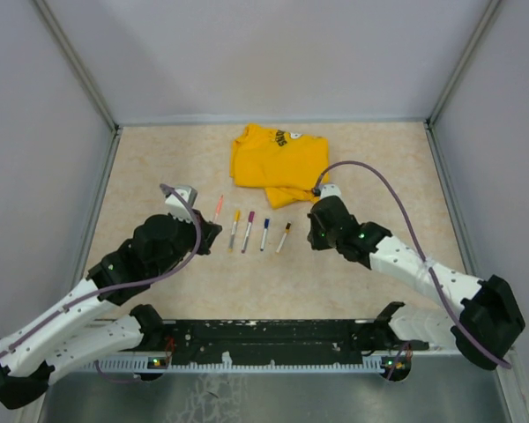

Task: Insert the pens into the pen caps
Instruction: Insert the pen cap onto the pen.

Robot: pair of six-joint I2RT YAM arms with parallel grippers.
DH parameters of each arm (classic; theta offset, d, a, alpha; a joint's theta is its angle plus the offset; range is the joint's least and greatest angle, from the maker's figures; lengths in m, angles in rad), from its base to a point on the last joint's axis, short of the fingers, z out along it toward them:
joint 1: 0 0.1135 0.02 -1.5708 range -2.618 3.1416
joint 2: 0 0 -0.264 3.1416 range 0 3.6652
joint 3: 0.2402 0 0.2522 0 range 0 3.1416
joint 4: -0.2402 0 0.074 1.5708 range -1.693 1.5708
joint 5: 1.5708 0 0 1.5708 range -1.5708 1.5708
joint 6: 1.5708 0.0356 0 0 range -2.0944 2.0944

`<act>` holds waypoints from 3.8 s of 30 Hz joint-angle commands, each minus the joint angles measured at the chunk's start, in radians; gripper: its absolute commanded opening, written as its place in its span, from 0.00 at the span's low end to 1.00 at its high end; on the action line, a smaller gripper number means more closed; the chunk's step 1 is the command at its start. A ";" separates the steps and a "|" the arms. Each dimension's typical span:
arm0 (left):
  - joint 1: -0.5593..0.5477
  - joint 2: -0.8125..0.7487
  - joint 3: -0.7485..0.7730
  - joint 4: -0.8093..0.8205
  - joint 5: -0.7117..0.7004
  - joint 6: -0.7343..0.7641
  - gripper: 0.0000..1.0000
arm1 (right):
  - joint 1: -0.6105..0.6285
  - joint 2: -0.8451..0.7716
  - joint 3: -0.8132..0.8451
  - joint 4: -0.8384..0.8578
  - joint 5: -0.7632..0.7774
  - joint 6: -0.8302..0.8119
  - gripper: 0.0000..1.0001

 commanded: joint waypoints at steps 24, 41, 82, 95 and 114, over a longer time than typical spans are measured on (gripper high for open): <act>-0.007 0.141 -0.027 0.417 0.296 0.028 0.00 | -0.022 -0.560 -0.189 0.660 0.112 0.161 0.00; -0.167 0.254 -0.072 0.768 0.384 0.090 0.00 | -0.022 -0.589 -0.260 0.934 -0.058 0.279 0.00; -0.168 0.235 -0.112 0.829 0.459 0.095 0.00 | -0.022 -0.533 -0.244 1.042 -0.260 0.316 0.00; -0.168 0.238 -0.117 0.839 0.460 0.086 0.00 | -0.022 -0.493 -0.235 1.053 -0.327 0.325 0.00; -0.167 0.264 -0.088 0.970 0.383 0.056 0.00 | -0.021 -0.444 -0.246 1.116 -0.343 0.320 0.00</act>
